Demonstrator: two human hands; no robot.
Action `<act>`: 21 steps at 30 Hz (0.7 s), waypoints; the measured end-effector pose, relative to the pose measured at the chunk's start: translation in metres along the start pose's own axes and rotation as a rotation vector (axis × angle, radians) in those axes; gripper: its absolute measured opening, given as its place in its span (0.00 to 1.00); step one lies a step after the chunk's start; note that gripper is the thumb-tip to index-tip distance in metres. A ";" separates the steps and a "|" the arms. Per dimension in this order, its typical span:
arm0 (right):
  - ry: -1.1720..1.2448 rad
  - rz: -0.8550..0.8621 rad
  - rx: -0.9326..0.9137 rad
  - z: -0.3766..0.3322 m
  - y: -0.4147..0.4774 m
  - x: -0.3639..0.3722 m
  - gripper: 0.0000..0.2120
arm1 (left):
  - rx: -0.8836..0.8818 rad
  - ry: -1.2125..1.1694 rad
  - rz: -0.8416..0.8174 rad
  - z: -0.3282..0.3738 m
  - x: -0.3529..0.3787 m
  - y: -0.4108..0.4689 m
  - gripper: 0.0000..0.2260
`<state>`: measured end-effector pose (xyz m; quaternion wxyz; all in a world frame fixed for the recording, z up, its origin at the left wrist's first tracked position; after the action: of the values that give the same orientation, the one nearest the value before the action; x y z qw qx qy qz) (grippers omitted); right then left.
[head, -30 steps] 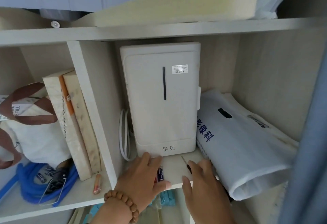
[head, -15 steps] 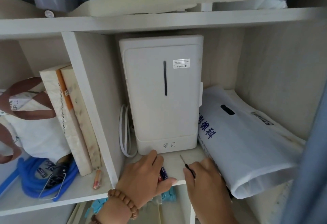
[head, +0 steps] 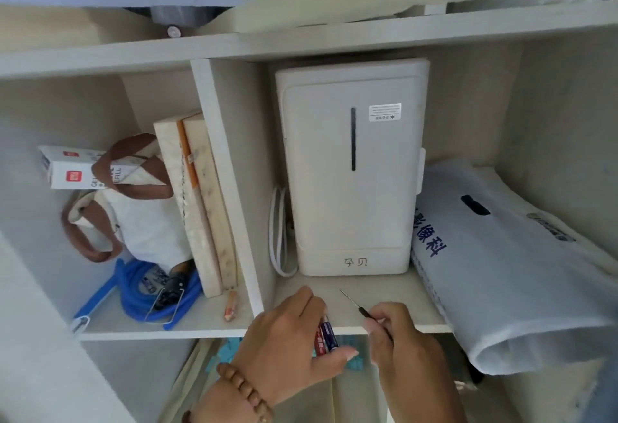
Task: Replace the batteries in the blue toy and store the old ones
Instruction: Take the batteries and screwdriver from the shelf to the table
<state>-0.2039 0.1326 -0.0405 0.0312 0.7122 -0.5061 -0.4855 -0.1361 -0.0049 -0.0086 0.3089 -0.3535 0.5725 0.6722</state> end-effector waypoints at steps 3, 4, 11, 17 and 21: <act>0.167 -0.129 -0.004 -0.018 -0.004 0.022 0.08 | -0.050 0.050 0.009 -0.016 -0.021 -0.027 0.24; 0.195 -0.127 -0.048 -0.029 -0.005 0.028 0.12 | -0.078 0.081 0.005 -0.024 -0.028 -0.038 0.24; 0.210 -0.105 -0.354 -0.126 -0.014 0.091 0.22 | -0.394 0.250 -0.039 -0.112 -0.088 -0.123 0.23; 0.261 -0.192 -0.559 -0.232 -0.037 0.136 0.09 | -0.579 0.388 0.046 -0.173 -0.168 -0.212 0.23; 0.341 -0.227 -0.659 -0.314 -0.062 0.166 0.05 | -0.704 0.453 0.097 -0.212 -0.220 -0.276 0.23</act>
<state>0.0685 -0.1020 -0.0180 0.2882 0.7858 -0.2285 -0.4972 0.2392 -0.1742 0.0017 0.0038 -0.5489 0.3773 0.7459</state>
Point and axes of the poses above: each hand's wrist, its own y-axis towards the middle knuckle, its own x-axis out of the palm, z = x × y, the point moved 8 cm from there along y, towards the middle knuckle, and after that the axes turned 12 degrees about -x, right-handed, at the moved point
